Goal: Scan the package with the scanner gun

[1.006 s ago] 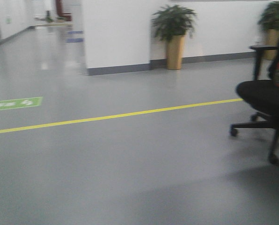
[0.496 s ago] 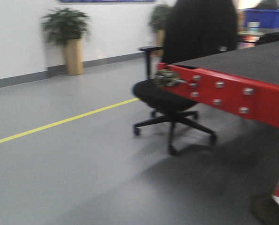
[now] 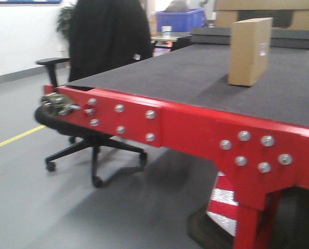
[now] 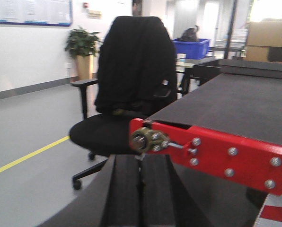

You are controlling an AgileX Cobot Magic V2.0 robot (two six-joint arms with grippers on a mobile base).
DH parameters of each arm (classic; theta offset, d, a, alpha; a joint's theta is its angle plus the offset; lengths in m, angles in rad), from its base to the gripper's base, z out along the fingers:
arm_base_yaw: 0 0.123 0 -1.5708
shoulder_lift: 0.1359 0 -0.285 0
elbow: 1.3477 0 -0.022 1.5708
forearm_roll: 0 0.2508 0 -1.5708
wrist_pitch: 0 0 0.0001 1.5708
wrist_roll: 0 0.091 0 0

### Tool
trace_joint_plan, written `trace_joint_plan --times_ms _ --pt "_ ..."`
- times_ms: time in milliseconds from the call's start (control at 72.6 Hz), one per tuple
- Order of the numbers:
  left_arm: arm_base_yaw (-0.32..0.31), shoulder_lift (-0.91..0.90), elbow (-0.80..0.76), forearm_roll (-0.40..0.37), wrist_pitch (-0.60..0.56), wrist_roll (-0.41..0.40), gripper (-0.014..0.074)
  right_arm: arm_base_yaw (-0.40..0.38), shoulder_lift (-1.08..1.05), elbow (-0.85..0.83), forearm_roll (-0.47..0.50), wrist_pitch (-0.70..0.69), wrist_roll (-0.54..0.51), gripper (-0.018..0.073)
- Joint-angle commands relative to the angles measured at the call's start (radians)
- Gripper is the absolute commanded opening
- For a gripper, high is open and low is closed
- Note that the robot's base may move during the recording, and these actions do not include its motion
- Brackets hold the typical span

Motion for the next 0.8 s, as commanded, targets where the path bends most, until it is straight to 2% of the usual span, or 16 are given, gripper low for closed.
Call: trace_joint_plan --times_ms 0,785 --pt "0.002 -0.001 -0.002 -0.005 -0.019 0.000 -0.0111 0.002 -0.001 0.000 0.000 -0.018 -0.008 -0.0163" --pt "0.002 -0.001 -0.002 -0.005 -0.019 0.000 -0.0111 0.002 -0.001 0.000 0.000 -0.018 -0.008 -0.0163"
